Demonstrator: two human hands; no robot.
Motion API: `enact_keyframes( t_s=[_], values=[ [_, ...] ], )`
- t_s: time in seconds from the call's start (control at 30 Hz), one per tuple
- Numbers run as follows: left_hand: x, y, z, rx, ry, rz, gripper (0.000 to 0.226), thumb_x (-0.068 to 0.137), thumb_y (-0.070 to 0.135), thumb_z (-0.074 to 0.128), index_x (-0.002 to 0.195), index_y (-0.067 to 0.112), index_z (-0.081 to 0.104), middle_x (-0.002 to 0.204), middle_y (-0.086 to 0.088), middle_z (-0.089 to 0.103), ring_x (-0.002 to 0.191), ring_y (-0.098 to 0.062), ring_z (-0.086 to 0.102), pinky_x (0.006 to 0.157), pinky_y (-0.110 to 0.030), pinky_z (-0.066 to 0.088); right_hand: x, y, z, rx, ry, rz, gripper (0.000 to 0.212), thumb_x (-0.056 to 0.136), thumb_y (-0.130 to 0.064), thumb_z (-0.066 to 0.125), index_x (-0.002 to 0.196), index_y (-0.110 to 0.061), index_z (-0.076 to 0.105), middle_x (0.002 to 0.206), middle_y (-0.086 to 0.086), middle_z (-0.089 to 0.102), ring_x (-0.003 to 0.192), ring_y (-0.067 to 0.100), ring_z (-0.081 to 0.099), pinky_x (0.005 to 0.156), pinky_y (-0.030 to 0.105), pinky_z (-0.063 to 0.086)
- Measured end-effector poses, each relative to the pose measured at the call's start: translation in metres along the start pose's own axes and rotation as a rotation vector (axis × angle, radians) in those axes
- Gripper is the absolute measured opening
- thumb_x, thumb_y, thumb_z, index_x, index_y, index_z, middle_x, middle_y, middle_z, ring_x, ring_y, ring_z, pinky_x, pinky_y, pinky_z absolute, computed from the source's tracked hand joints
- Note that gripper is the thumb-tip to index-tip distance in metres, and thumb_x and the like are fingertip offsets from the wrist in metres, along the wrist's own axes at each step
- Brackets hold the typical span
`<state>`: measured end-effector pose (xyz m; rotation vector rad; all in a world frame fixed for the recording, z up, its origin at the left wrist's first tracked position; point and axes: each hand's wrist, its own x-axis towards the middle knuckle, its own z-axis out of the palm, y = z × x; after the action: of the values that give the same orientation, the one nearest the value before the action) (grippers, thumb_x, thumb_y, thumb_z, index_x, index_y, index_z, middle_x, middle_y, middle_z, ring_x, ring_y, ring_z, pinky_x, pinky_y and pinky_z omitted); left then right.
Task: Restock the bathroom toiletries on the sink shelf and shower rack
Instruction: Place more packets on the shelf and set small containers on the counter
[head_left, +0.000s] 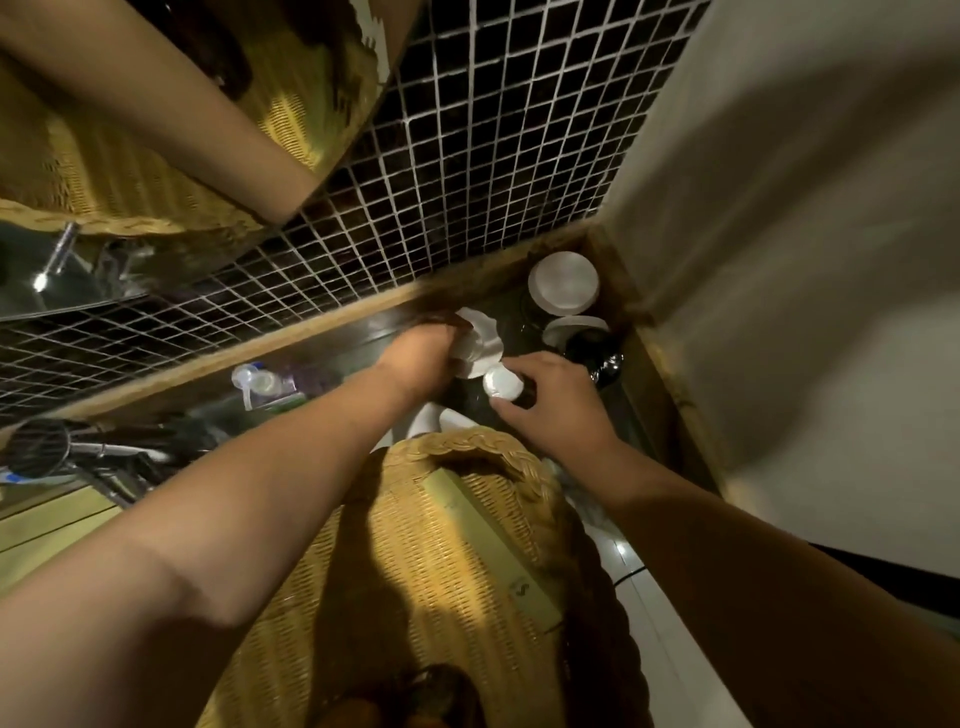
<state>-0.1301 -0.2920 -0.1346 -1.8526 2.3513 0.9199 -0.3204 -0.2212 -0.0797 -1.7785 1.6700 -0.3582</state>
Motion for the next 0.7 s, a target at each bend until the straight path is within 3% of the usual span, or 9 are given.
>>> enact_keyframes(
  t_s=[0.07,0.2,0.43,0.7],
  values=[
    [0.002,-0.003,0.003,-0.026,-0.007,-0.025,0.038,0.092,0.021,0.066,0.129,0.021,0.058,0.123,-0.005,0.064,0.104,-0.018,0.060,0.087,-0.028,0.046,0.000,0.002,0.000,0.006,0.001,0.010,0.050,0.082,-0.027,0.079,0.130,-0.017,0.065,0.125,0.003,0.064,0.111,0.016,0.061,0.096,0.032,0.052],
    [0.002,-0.003,0.002,-0.061,0.014,-0.016,0.048,0.090,0.024,0.070,0.136,0.020,0.054,0.132,-0.005,0.059,0.117,-0.023,0.057,0.101,-0.037,0.047,-0.003,0.006,0.002,0.021,0.007,0.025,0.050,0.083,-0.026,0.079,0.130,-0.017,0.064,0.126,0.003,0.063,0.110,0.014,0.059,0.094,0.026,0.049],
    [0.002,0.000,0.008,-0.080,0.034,0.000,0.040,0.090,0.027,0.070,0.128,0.022,0.059,0.121,-0.003,0.064,0.109,-0.020,0.060,0.095,-0.036,0.050,-0.007,0.014,0.010,0.005,-0.022,0.030,0.052,0.084,-0.028,0.077,0.132,-0.018,0.062,0.129,0.004,0.062,0.114,0.016,0.059,0.098,0.035,0.052],
    [0.002,-0.002,0.010,-0.050,0.032,0.011,0.045,0.092,0.028,0.067,0.134,0.019,0.056,0.128,-0.006,0.060,0.115,-0.024,0.058,0.098,-0.037,0.049,0.001,0.013,0.012,-0.005,-0.005,-0.001,0.053,0.086,-0.029,0.076,0.135,-0.017,0.060,0.129,0.004,0.061,0.115,0.017,0.059,0.096,0.029,0.050]
  ],
)
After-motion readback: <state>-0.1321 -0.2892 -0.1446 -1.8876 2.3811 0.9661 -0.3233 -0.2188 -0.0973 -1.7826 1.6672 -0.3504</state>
